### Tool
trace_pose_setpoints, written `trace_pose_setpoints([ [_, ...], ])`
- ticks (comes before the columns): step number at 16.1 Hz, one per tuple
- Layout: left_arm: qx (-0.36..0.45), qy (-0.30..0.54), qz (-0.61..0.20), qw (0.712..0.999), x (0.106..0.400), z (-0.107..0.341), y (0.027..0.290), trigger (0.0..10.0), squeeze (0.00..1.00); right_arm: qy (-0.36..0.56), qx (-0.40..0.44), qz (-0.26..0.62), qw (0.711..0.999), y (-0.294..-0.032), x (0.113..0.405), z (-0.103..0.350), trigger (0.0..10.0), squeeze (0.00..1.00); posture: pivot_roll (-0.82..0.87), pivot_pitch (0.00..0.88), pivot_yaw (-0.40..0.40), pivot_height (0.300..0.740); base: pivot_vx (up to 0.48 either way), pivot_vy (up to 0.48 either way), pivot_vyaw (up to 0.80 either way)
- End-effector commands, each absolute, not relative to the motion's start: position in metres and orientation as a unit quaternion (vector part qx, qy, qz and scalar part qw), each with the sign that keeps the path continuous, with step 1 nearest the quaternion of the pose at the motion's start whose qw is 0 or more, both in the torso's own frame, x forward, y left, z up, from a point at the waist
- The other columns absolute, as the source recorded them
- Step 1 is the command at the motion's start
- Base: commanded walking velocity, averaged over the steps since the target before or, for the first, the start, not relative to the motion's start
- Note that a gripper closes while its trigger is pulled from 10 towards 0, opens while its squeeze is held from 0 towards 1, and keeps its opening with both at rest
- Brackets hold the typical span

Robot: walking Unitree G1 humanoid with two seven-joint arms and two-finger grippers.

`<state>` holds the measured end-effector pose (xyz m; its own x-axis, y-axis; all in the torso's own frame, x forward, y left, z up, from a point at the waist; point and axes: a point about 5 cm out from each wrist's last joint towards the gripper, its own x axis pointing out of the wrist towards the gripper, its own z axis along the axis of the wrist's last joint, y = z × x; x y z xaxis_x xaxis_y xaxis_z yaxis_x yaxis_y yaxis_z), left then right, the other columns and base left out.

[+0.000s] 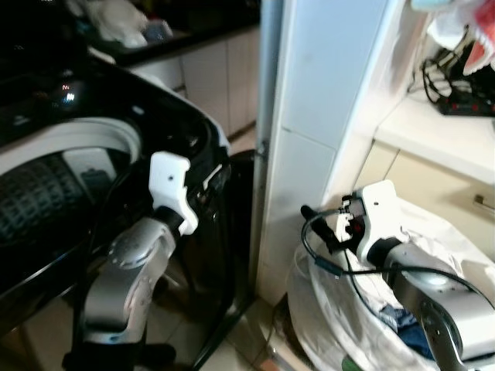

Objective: Clothes washing

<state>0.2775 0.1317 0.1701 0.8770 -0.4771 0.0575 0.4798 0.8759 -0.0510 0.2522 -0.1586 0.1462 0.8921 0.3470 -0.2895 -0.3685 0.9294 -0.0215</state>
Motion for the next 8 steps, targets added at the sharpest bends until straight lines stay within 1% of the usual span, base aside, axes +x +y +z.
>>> trace_pose_setpoints([
  [1, -0.031, -0.033, -0.31, 0.95, 0.27, 0.178, 0.119, 10.0, 0.0, 0.159, -0.056, 0.135, 0.976, -0.177, 0.257, 0.145, 10.0, 0.23, -0.1, 0.0, 0.023, 0.74, 0.0, 0.0, 0.0],
  [2, -0.025, -0.033, -0.323, 0.945, 0.27, 0.179, 0.116, 10.0, 0.0, 0.163, -0.059, 0.113, 0.978, -0.185, 0.261, 0.146, 10.0, 1.0, -0.1, 0.0, 0.024, 0.74, 0.0, 0.0, 0.0],
  [4, -0.012, -0.025, -0.311, 0.95, 0.275, 0.176, 0.116, 10.0, 0.0, 0.167, -0.049, 0.093, 0.98, -0.191, 0.263, 0.148, 10.0, 1.0, -0.1, 0.0, 0.026, 0.74, 0.0, 0.0, 0.0],
  [7, -0.003, -0.019, -0.301, 0.953, 0.279, 0.173, 0.118, 10.0, 0.0, 0.2, -0.028, 0.096, 0.975, -0.19, 0.25, 0.139, 10.0, 1.0, -0.11, 0.0, 0.031, 0.74, 0.0, 0.0, 0.0],
  [8, -0.009, -0.016, -0.32, 0.947, 0.277, 0.173, 0.116, 10.0, 0.0, 0.25, -0.02, 0.078, 0.965, -0.194, 0.242, 0.127, 10.0, 1.0, -0.11, 0.0, 0.031, 0.74, 0.0, 0.0, 0.0],
])
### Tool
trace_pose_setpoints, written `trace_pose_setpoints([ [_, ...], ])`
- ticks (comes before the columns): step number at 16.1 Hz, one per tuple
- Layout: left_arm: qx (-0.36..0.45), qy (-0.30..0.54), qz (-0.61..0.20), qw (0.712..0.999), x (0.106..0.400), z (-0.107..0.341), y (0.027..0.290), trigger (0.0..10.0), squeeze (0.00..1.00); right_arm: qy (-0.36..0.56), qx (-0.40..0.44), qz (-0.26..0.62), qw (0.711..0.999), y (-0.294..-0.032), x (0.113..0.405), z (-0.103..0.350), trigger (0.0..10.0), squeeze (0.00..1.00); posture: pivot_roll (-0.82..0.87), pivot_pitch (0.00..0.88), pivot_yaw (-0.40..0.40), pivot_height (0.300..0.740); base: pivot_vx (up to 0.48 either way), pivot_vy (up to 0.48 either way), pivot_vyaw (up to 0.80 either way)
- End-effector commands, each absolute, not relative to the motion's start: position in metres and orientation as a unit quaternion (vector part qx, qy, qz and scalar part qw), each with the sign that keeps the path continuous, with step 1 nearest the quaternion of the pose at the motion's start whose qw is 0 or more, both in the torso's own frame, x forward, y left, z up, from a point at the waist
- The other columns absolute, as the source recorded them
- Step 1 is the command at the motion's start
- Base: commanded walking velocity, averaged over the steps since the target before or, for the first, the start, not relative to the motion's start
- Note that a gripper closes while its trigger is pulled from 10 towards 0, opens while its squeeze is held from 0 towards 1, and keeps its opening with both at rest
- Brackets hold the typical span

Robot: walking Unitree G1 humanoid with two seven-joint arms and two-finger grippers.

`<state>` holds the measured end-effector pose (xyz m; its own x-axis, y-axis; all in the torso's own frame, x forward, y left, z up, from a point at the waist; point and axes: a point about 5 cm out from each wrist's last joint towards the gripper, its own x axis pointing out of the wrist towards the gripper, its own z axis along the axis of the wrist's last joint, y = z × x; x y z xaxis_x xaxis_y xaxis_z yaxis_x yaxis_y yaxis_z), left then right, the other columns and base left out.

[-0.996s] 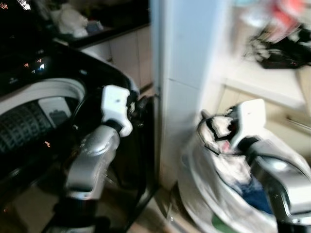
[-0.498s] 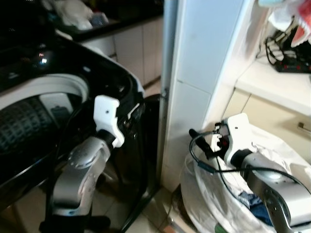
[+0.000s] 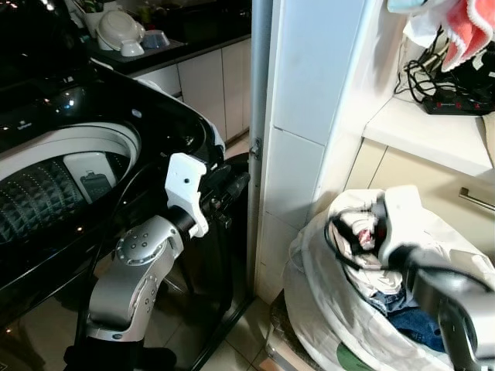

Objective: Clothes washing

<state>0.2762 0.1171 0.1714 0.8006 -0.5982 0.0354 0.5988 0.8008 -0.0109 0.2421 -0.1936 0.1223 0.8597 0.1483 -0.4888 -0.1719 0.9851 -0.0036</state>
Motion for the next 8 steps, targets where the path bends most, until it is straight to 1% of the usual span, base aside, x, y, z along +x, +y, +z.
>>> trace_pose_setpoints([
  [1, -0.013, -0.013, -0.353, 0.935, 0.273, 0.173, 0.113, 10.0, 0.0, 0.29, -0.03, 0.061, 0.955, -0.202, 0.236, 0.116, 10.0, 1.0, -0.12, 0.0, 0.043, 0.74, 0.0, 0.0, 0.0],
  [3, -0.019, -0.004, -0.423, 0.906, 0.262, 0.173, 0.107, 10.0, 0.0, 0.323, -0.023, 0.046, 0.945, -0.212, 0.235, 0.105, 10.0, 1.0, -0.12, 0.0, 0.05, 0.74, 0.0, 0.0, 0.0],
  [4, -0.02, -0.002, -0.439, 0.898, 0.26, 0.173, 0.105, 10.0, 0.0, 0.33, -0.022, 0.046, 0.943, -0.214, 0.235, 0.102, 10.0, 1.0, -0.12, 0.0, 0.051, 0.74, 0.0, 0.0, 0.0],
  [5, -0.02, 0.003, -0.486, 0.874, 0.252, 0.173, 0.1, 10.0, 0.0, 0.354, -0.024, 0.045, 0.934, -0.22, 0.236, 0.092, 10.0, 1.0, -0.12, 0.0, 0.05, 0.74, 0.0, 0.0, 0.0],
  [6, -0.012, 0.007, -0.513, 0.859, 0.246, 0.172, 0.098, 10.0, 0.0, 0.38, -0.025, 0.045, 0.924, -0.224, 0.236, 0.082, 10.0, 1.0, -0.12, 0.0, 0.05, 0.74, 0.0, 0.0, 0.0],
  [7, -0.007, 0.012, -0.519, 0.855, 0.245, 0.17, 0.097, 10.0, 0.0, 0.4, -0.025, 0.042, 0.915, -0.227, 0.236, 0.075, 10.0, 1.0, -0.12, 0.0, 0.05, 0.74, 0.0, 0.0, 0.0],
  [8, -0.008, 0.015, -0.521, 0.853, 0.244, 0.169, 0.097, 10.0, 0.0, 0.409, -0.02, 0.046, 0.911, -0.227, 0.235, 0.071, 10.0, 0.17, -0.12, 0.0, 0.049, 0.74, 0.0, 0.0, 0.0],
])
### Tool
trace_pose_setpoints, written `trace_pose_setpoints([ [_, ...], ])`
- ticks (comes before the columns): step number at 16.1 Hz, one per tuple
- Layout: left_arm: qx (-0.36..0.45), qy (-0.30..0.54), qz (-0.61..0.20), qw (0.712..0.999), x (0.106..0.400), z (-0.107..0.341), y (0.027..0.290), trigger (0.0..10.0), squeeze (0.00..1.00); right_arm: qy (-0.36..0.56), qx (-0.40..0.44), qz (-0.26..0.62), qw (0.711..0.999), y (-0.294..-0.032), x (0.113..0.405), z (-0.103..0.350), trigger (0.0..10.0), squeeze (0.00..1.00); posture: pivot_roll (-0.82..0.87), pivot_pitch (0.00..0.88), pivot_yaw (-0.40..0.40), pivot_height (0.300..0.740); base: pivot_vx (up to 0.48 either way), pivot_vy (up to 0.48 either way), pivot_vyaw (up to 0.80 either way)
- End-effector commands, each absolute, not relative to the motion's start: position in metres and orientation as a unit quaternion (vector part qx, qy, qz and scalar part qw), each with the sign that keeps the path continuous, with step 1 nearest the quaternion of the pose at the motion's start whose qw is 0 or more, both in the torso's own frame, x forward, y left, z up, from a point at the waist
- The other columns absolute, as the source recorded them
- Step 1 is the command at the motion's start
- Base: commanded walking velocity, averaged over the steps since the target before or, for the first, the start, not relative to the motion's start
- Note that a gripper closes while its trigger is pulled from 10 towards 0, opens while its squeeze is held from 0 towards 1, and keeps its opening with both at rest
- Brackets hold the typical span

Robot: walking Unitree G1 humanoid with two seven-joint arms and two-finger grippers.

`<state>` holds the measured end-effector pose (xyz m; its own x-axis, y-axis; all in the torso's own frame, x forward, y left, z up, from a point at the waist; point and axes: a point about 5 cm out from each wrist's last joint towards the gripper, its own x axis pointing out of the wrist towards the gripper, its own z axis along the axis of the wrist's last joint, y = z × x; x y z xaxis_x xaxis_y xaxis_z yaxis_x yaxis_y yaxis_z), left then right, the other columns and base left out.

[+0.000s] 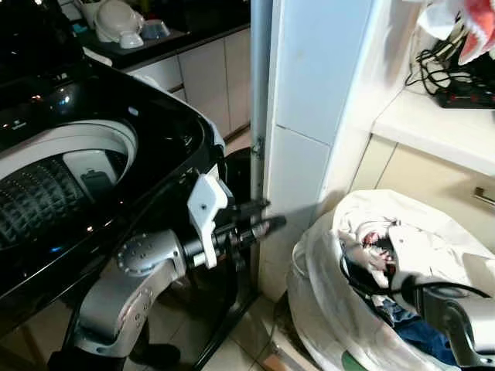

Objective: Clothes washing

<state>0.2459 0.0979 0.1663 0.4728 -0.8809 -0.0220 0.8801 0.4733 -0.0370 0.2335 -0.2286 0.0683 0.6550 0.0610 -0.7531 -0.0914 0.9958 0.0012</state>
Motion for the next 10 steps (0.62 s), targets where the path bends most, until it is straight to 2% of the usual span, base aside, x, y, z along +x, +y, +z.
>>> trace_pose_setpoints([
  [1, -0.007, 0.021, -0.526, 0.85, 0.243, 0.168, 0.096, 10.0, 0.0, 0.421, -0.019, 0.048, 0.906, -0.229, 0.235, 0.065, 10.0, 0.0, -0.11, 0.0, 0.046, 0.74, 0.0, 0.0, 0.0],
  [4, 0.009, 0.039, -0.561, 0.827, 0.234, 0.168, 0.096, 10.0, 0.0, 0.447, -0.016, 0.051, 0.893, -0.236, 0.233, 0.054, 10.0, 0.0, -0.1, 0.0, 0.037, 0.74, 0.0, 0.0, 0.0],
  [5, 0.013, 0.039, -0.558, 0.829, 0.234, 0.167, 0.098, 10.0, 0.0, 0.448, -0.012, 0.049, 0.893, -0.238, 0.233, 0.052, 3.4, 0.0, -0.1, 0.0, 0.037, 0.74, 0.0, 0.0, 0.0],
  [6, 0.014, 0.038, -0.557, 0.83, 0.234, 0.167, 0.098, 10.0, 0.0, 0.447, -0.006, 0.048, 0.893, -0.238, 0.233, 0.051, 0.0, 0.0, -0.1, 0.0, 0.037, 0.74, 0.0, 0.0, 0.0],
  [10, 0.007, 0.042, -0.565, 0.824, 0.234, 0.168, 0.098, 10.0, 0.0, 0.447, -0.005, 0.05, 0.893, -0.24, 0.233, 0.049, 0.0, 0.0, -0.1, 0.0, 0.037, 0.74, 0.0, 0.0, 0.0],
])
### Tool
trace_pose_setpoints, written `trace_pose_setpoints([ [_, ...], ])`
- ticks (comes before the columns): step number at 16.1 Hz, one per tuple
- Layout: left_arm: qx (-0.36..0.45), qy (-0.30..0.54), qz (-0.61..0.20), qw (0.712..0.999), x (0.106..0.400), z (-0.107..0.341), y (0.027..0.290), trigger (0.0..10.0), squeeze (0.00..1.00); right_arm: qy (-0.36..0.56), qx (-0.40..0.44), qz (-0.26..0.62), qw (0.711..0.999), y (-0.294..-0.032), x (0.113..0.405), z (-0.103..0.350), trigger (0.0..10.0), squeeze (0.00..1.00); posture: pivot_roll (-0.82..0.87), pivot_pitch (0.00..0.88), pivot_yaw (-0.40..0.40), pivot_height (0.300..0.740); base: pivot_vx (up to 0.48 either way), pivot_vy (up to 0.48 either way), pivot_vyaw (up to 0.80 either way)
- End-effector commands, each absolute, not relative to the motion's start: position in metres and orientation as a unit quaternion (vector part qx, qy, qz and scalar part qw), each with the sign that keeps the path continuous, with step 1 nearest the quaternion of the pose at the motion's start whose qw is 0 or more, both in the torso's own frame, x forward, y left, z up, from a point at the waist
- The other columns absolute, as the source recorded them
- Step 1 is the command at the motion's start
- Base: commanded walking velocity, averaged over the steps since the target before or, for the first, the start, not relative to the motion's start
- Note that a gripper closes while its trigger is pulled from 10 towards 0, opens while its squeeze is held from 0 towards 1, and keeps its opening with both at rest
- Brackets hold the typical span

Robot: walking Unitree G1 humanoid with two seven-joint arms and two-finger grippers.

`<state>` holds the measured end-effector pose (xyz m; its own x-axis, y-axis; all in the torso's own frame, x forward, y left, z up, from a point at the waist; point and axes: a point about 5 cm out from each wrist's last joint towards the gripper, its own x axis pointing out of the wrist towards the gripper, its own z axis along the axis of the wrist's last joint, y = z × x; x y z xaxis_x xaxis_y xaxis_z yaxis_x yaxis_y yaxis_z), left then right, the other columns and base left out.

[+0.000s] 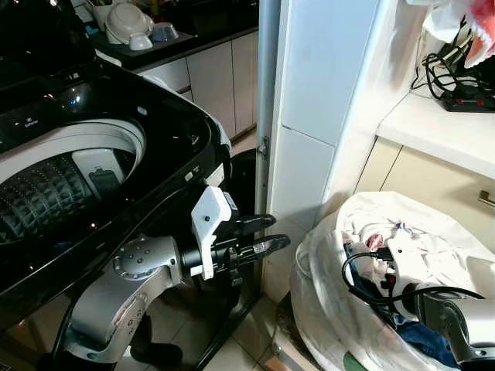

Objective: Clothes washing

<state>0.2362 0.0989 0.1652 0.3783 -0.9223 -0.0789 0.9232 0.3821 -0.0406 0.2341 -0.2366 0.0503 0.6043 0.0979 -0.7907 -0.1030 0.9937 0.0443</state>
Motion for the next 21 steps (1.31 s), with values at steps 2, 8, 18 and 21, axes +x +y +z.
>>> trace_pose_setpoints([
  [2, 0.002, 0.045, -0.576, 0.816, 0.231, 0.169, 0.097, 10.0, 0.0, 0.446, -0.003, 0.049, 0.894, -0.243, 0.233, 0.048, 0.0, 0.0, -0.1, 0.0, 0.042, 0.74, 0.0, 0.0, 0.0],
  [8, -0.002, 0.046, -0.576, 0.816, 0.23, 0.168, 0.097, 10.0, 0.0, 0.443, 0.005, 0.04, 0.896, -0.249, 0.231, 0.046, 0.0, 0.0, -0.1, 0.0, 0.04, 0.74, 0.0, 0.0, 0.0],
  [18, 0.005, 0.032, -0.567, 0.823, 0.234, 0.174, 0.101, 10.0, 0.0, 0.287, 0.007, 0.159, 0.945, -0.264, 0.23, 0.156, 0.0, 0.0, -0.1, 0.0, 0.043, 0.74, 0.0, 0.0, 0.0],
  [21, 0.004, 0.01, -0.559, 0.829, 0.239, 0.183, 0.101, 10.0, 0.0, 0.178, 0.034, 0.244, 0.952, -0.257, 0.228, 0.218, 0.0, 0.0, -0.12, 0.0, 0.048, 0.74, 0.0, 0.0, 0.0],
])
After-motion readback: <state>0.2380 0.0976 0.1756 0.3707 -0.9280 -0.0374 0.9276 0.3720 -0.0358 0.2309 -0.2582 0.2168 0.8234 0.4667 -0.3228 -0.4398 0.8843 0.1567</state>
